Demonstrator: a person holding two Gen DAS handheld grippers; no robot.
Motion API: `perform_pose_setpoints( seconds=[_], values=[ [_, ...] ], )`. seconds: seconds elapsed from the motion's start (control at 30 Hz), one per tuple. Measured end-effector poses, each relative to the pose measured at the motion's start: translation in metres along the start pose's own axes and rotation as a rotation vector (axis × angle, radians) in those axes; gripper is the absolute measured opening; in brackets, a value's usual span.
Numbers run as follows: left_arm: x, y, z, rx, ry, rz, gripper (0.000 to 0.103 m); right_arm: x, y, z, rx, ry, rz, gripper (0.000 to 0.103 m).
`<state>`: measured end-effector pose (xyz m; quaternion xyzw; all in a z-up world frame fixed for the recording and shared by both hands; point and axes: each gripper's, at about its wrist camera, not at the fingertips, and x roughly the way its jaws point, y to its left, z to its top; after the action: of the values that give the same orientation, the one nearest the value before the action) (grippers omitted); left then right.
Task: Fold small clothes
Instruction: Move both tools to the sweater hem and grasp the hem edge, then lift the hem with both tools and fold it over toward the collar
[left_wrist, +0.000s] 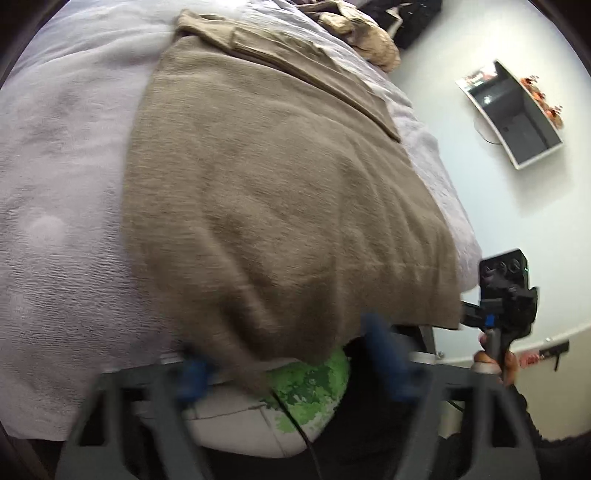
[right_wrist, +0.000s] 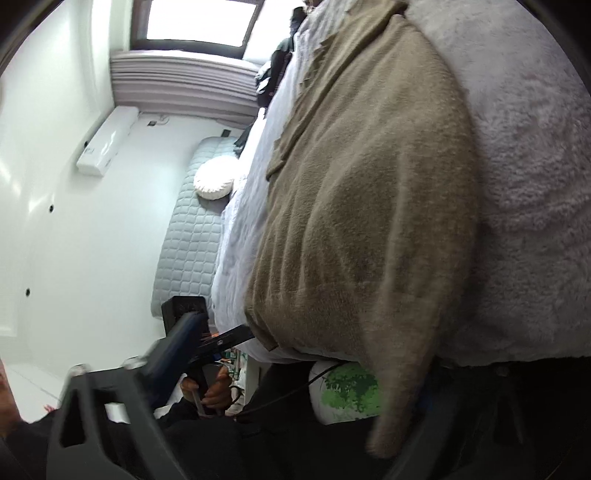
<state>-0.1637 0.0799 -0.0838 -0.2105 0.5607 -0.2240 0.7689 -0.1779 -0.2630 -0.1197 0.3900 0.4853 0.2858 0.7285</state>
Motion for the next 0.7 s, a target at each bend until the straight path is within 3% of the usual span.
perform_pose_setpoints(
  seconds=[0.03,0.1,0.2,0.27,0.4,0.53,0.7],
  values=[
    [-0.001,0.003,0.0,-0.006,-0.001,0.008,0.022,0.0,-0.001,0.0,0.006,0.001,-0.02,0.034],
    [-0.004,0.009,0.0,-0.017,0.002,-0.025,0.019,-0.002,-0.001,0.0,0.002,-0.004,-0.036,0.012],
    [-0.014,0.006,0.002,0.003,-0.015,-0.068,0.019,-0.009,0.007,0.001,-0.02,-0.03,0.025,0.009],
    [-0.026,0.002,0.009,0.006,-0.049,-0.136,0.016,-0.018,0.019,0.007,-0.04,-0.061,0.098,0.009],
    [-0.057,-0.008,0.039,0.031,-0.16,-0.207,0.016,-0.03,0.044,0.033,-0.073,-0.121,0.192,0.009],
    [-0.081,-0.018,0.087,0.079,-0.286,-0.206,0.016,-0.031,0.068,0.077,-0.109,-0.159,0.236,0.009],
    [-0.082,-0.026,0.157,0.115,-0.377,-0.149,0.016,-0.019,0.101,0.157,-0.18,-0.175,0.18,0.009]
  ],
)
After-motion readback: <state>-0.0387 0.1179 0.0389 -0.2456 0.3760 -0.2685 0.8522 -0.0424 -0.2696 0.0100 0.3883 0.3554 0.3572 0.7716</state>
